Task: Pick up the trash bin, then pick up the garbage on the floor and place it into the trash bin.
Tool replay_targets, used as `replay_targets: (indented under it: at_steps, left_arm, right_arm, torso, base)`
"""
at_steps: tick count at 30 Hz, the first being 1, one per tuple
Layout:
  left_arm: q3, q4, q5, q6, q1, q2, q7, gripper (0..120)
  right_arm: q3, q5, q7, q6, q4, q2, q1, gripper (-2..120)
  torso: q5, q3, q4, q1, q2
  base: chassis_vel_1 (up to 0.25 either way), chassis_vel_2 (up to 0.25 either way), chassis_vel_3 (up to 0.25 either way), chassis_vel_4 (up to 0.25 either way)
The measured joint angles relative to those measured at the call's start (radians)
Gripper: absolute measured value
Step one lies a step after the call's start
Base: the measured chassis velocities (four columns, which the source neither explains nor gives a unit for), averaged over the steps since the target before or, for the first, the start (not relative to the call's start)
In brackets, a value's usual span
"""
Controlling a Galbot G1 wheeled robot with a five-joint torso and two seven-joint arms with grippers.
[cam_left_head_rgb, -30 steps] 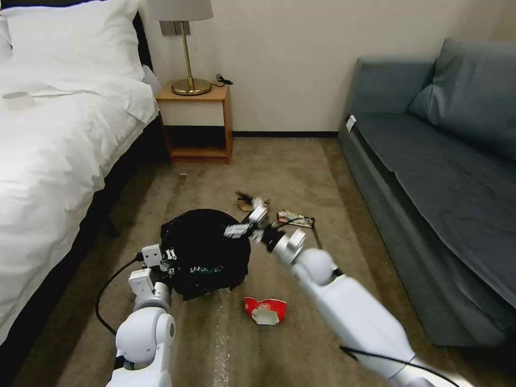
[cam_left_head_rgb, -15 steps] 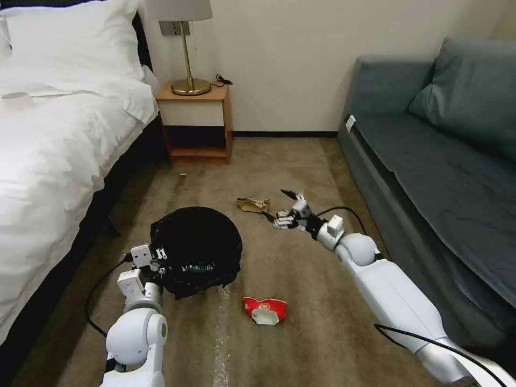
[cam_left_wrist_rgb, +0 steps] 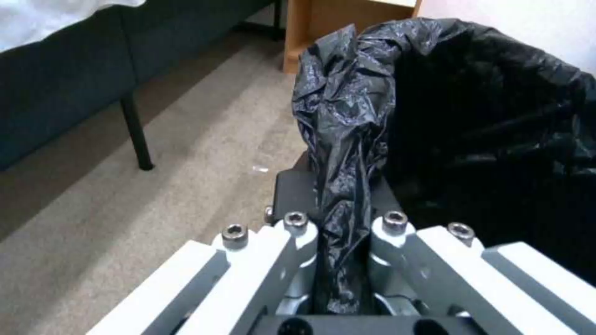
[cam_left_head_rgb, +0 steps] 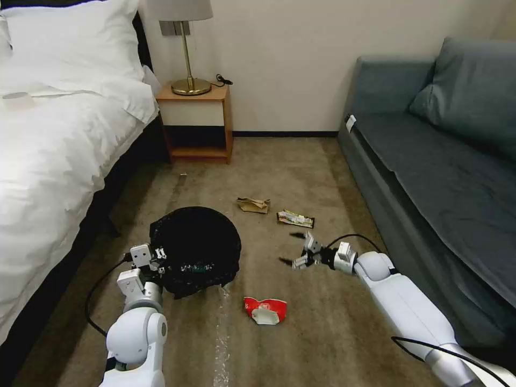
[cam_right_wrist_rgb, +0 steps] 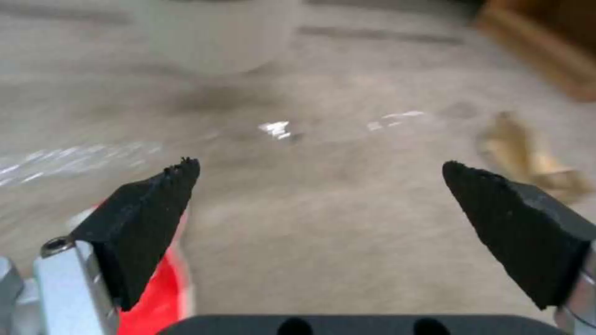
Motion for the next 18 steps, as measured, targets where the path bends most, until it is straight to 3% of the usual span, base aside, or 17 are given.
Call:
replay_targets:
  at_steps: [6, 18]
  left_arm:
    - [0.006, 0.003, 0.015, 0.004, -0.008, 0.0, 0.0, 5]
    - [0.015, 0.022, 0.034, -0.003, -0.001, 0.0, 0.004, 5]
  right_arm:
    - [-0.054, -0.04, -0.097, 0.028, -0.04, 0.016, -0.003, 100]
    - [-0.11, -0.083, -0.135, 0.057, -0.076, 0.062, -0.032, 100]
  torso:
    - [0.0, 0.0, 0.0001, 0.0, 0.0]
    - [0.0, 0.0, 0.0003, 0.0, 0.0]
  base:
    - [0.0, 0.0, 0.0, 0.0]
    - [0.0, 0.0, 0.0, 0.0]
